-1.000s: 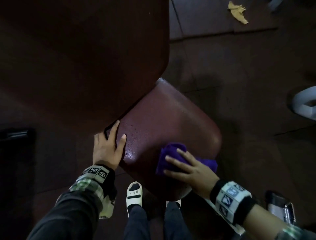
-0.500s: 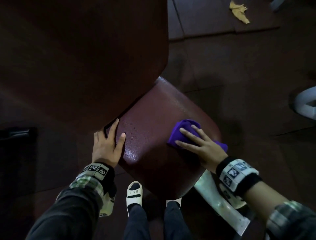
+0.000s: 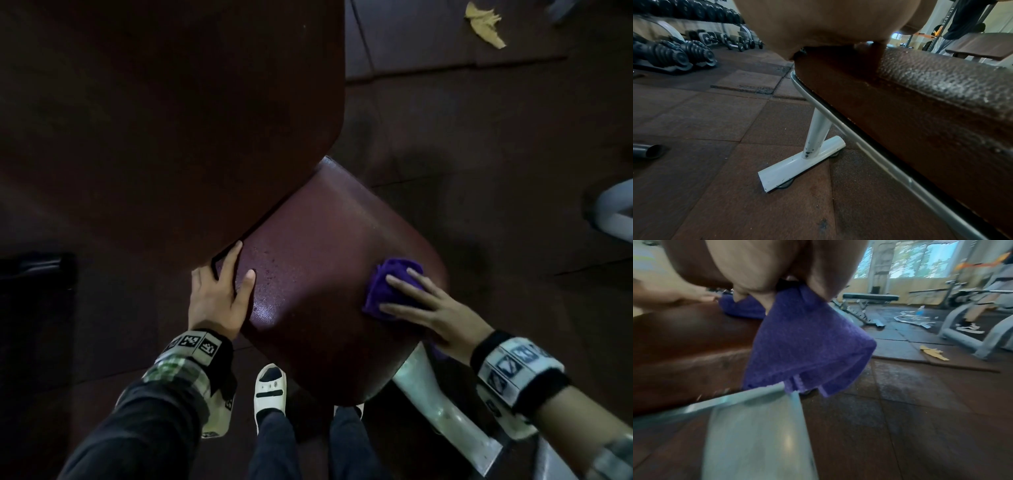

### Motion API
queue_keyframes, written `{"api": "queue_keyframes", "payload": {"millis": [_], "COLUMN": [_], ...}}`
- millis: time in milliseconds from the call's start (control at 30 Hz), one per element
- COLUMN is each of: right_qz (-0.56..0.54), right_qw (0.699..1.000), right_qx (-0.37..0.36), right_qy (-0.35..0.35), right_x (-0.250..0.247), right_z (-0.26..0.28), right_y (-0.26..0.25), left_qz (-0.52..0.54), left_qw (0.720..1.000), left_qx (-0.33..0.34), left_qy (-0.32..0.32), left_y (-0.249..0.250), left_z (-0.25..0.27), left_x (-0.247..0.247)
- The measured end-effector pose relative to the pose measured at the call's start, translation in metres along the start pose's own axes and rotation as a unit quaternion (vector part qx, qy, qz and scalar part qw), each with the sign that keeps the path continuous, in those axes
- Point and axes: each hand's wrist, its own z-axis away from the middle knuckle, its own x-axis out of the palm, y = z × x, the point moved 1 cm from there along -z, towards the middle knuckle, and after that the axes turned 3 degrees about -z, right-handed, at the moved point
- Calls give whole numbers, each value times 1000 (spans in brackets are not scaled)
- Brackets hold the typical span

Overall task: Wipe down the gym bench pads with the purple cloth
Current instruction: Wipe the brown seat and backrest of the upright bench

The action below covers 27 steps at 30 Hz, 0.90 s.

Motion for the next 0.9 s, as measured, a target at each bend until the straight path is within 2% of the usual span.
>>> {"api": "queue_keyframes", "payload": {"millis": [100, 200, 300, 400, 567, 767, 833, 900], "right_qz": [6, 59, 85, 100, 61, 21, 21, 22], "right_qw": [1000, 997, 983, 977, 996, 995, 994, 995], "right_qx": [15, -55, -160, -184, -70, 63, 75, 35], "right_qy": [19, 22, 2, -24, 4, 73, 82, 86], "right_x": [-6, 9, 32, 40, 30, 19, 24, 36], "right_z": [-35, -48, -27, 7, 15, -47, -73, -89], "right_y": [-16, -50, -74, -70, -46, -74, -99, -128], "left_qz": [3, 4, -1, 5, 21, 21, 24, 28], "left_qw": [1000, 1000, 1000, 1000, 1000, 998, 999, 998], "left_qx": [4, 4, 3, -2, 17, 39, 37, 39], "left_qy": [6, 8, 3, -11, -15, -33, -30, -30], "left_y": [1, 2, 0, -2, -15, -28, -27, -27], "left_z": [0, 0, -1, -2, -2, -2, -3, -3], "left_x": [-1, -1, 0, -1, -8, -14, -12, -12]}}
